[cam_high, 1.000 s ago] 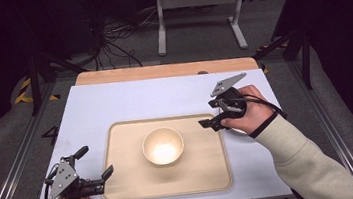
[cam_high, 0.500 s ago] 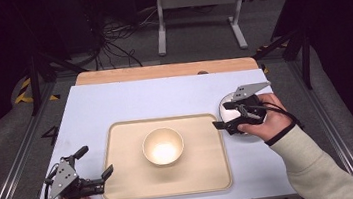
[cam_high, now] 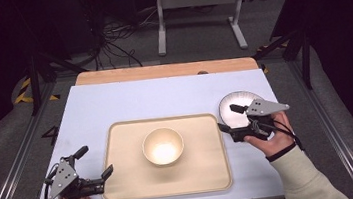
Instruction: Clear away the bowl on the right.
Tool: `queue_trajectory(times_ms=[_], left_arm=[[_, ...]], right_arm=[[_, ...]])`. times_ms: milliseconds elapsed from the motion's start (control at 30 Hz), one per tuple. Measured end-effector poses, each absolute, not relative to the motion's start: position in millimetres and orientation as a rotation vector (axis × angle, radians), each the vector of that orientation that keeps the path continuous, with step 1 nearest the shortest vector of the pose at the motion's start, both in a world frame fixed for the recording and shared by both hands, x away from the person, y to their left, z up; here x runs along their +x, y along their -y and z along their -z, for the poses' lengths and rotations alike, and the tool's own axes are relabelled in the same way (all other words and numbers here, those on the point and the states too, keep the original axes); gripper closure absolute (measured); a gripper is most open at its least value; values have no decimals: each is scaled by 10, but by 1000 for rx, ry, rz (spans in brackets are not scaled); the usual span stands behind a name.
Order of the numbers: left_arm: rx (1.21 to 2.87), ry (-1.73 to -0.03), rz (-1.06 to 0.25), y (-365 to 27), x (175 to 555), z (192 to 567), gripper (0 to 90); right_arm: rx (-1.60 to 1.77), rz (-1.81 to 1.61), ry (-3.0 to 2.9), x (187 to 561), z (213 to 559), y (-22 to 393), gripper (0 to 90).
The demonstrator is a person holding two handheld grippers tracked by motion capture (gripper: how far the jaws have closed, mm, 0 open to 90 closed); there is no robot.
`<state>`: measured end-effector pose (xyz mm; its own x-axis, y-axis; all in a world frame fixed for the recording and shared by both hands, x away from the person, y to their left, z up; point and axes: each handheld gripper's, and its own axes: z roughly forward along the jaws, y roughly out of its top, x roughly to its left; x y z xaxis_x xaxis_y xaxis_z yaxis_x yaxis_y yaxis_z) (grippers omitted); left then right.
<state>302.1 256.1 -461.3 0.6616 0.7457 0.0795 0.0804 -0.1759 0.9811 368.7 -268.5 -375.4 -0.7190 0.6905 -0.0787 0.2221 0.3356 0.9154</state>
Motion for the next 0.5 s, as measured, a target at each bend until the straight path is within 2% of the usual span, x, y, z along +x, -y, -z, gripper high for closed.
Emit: queue_trajectory(times_ms=[500], left_arm=[[1657,-690,-680,-2562,3025,4614,2]], right_arm=[[737,-1503,-1982,3491,3984,2815,213]])
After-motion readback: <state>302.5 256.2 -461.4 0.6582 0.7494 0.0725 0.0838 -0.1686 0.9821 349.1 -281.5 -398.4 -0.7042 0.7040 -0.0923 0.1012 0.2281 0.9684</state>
